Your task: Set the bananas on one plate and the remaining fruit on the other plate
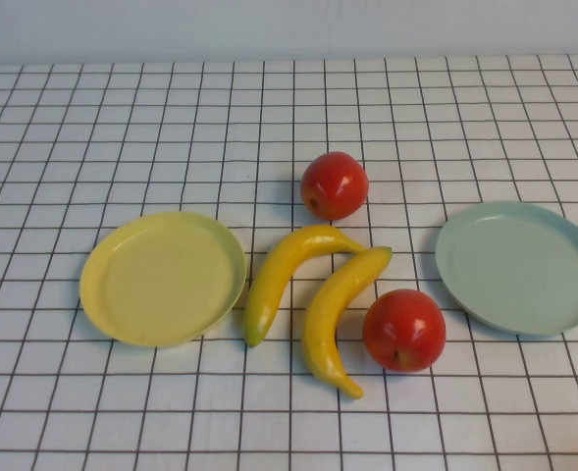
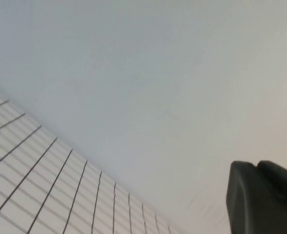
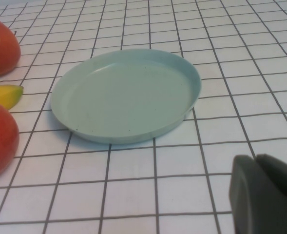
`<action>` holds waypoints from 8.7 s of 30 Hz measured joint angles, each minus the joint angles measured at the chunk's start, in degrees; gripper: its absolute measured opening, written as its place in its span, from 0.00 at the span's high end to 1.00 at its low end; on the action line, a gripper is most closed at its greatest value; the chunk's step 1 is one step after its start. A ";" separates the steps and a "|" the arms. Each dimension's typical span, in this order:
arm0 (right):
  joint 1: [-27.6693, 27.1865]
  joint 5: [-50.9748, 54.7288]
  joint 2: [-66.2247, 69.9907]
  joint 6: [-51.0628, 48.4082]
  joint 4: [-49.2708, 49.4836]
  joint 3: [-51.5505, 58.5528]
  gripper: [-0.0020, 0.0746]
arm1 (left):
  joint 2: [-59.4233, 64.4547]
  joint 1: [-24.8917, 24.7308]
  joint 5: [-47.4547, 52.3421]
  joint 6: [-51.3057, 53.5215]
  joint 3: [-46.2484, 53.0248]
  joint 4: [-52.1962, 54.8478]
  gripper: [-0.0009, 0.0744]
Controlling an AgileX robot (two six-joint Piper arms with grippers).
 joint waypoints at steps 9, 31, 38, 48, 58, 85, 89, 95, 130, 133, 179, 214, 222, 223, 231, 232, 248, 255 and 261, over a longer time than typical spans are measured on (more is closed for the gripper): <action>0.00 0.00 0.00 0.00 0.00 0.00 0.99 | 0.00 0.00 -1.78 -7.60 -0.42 1.73 0.99; 0.00 0.00 0.00 0.00 0.00 0.00 0.99 | 49.31 -1.91 45.83 60.59 -39.34 -17.41 0.99; 0.00 0.00 0.00 0.00 0.00 0.00 0.99 | 63.57 -17.21 37.92 61.76 -45.65 -9.71 0.76; 0.00 0.00 0.00 0.00 0.00 0.00 0.99 | 85.76 -34.50 37.36 51.33 -62.17 -2.10 0.10; 0.00 0.00 0.00 0.00 0.00 0.00 0.99 | 103.78 -43.26 42.31 50.40 -78.91 -0.13 0.10; 0.00 0.00 0.00 0.00 0.00 0.00 0.99 | 113.40 -45.11 45.27 48.08 -86.25 3.95 0.19; 0.00 0.00 0.00 0.00 0.00 0.00 0.99 | 113.53 -45.11 46.62 46.26 -87.64 4.58 0.22; 0.00 0.00 0.00 0.00 0.00 0.00 0.99 | 109.07 -44.98 45.86 45.64 -88.08 7.14 0.22; 0.00 0.00 0.00 0.00 0.00 0.00 0.99 | 106.63 -13.65 52.74 31.90 -80.72 15.95 0.22; 0.00 0.00 0.00 0.00 0.00 0.00 0.99 | 106.63 -13.65 52.85 31.81 -80.72 16.20 0.21; 0.00 0.00 0.00 0.00 0.00 0.00 0.99 | 124.92 -25.46 49.48 58.52 -110.64 -2.88 0.10; 0.00 0.00 0.00 0.00 0.00 0.00 0.99 | 130.58 -25.46 43.62 59.53 -111.02 -6.26 0.20; 0.00 0.00 0.00 0.00 0.00 0.00 0.99 | 129.25 -25.46 46.05 59.17 -111.12 -3.97 0.20; 0.00 0.00 0.00 0.00 0.00 0.00 0.99 | 128.61 -25.46 46.86 59.17 -111.00 -3.06 0.20; 0.00 0.00 0.00 0.00 0.00 0.00 0.99 | 117.12 -24.14 58.71 55.05 -111.00 5.47 0.20; 0.00 0.00 0.00 0.00 0.00 0.00 0.99 | 115.85 -23.47 61.86 53.56 -111.00 6.32 0.20; 0.08 0.00 0.00 0.00 0.00 0.00 0.99 | 117.30 -8.13 79.06 49.09 -111.00 3.67 0.20; 0.00 0.00 0.00 0.00 0.00 0.00 0.99 | 121.33 -8.04 79.06 49.09 -111.00 0.29 0.11; 0.08 0.00 0.00 0.00 0.00 0.00 0.99 | 121.60 -8.04 79.06 49.65 -111.00 -1.57 0.10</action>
